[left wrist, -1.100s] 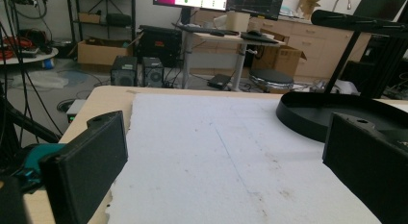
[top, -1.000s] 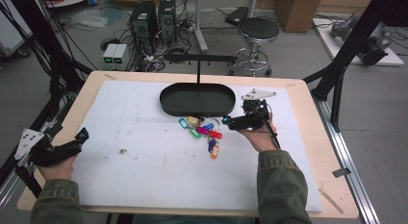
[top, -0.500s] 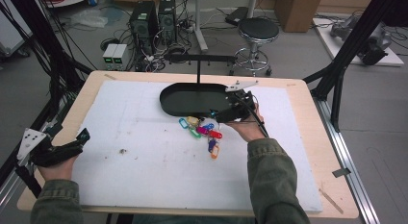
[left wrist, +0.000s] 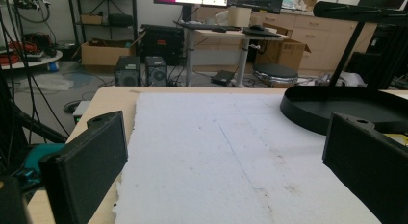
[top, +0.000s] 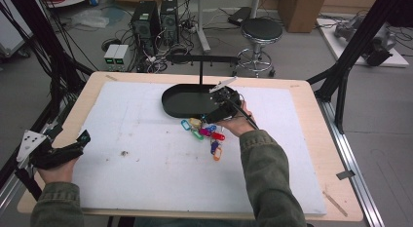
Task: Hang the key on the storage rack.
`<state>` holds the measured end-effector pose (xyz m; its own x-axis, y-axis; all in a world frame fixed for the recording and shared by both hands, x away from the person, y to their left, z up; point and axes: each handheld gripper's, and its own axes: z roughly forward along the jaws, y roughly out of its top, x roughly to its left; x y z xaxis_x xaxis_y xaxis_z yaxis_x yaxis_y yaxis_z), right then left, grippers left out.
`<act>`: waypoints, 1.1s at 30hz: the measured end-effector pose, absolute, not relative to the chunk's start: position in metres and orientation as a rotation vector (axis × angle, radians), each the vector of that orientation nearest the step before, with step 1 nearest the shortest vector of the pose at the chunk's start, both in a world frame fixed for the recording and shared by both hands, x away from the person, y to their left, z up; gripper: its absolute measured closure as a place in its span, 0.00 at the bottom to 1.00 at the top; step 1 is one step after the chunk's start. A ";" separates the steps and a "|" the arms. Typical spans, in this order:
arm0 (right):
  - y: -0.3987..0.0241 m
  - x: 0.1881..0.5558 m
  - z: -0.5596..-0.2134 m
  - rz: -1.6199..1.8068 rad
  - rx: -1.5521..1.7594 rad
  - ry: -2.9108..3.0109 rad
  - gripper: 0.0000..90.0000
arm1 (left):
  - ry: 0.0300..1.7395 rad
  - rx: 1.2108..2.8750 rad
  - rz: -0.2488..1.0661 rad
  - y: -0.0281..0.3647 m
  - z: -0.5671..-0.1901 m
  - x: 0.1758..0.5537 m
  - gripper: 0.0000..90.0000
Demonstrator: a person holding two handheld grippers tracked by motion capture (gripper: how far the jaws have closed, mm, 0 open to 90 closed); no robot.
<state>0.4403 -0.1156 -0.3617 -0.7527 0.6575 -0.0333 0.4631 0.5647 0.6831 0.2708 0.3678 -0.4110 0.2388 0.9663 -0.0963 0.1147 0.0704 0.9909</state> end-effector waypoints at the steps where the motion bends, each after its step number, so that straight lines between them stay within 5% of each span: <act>1: -0.116 0.440 -0.362 0.976 0.926 2.516 0.01 | 1.137 1.328 0.914 0.368 -0.411 0.271 0.03; 15: -0.094 0.445 -0.393 0.804 0.901 2.701 0.01 | 1.139 1.318 0.913 0.369 -0.411 0.270 0.03; 21: -0.092 0.446 -0.402 0.711 0.940 2.745 0.08 | 1.142 1.295 0.899 0.370 -0.411 0.269 0.03; 22: -0.091 0.447 -0.404 0.693 0.939 2.765 0.16 | 1.143 1.294 0.899 0.371 -0.410 0.269 0.03; 33: -0.085 0.446 -0.412 0.599 0.907 2.849 0.38 | 1.145 1.283 0.889 0.371 -0.410 0.269 0.03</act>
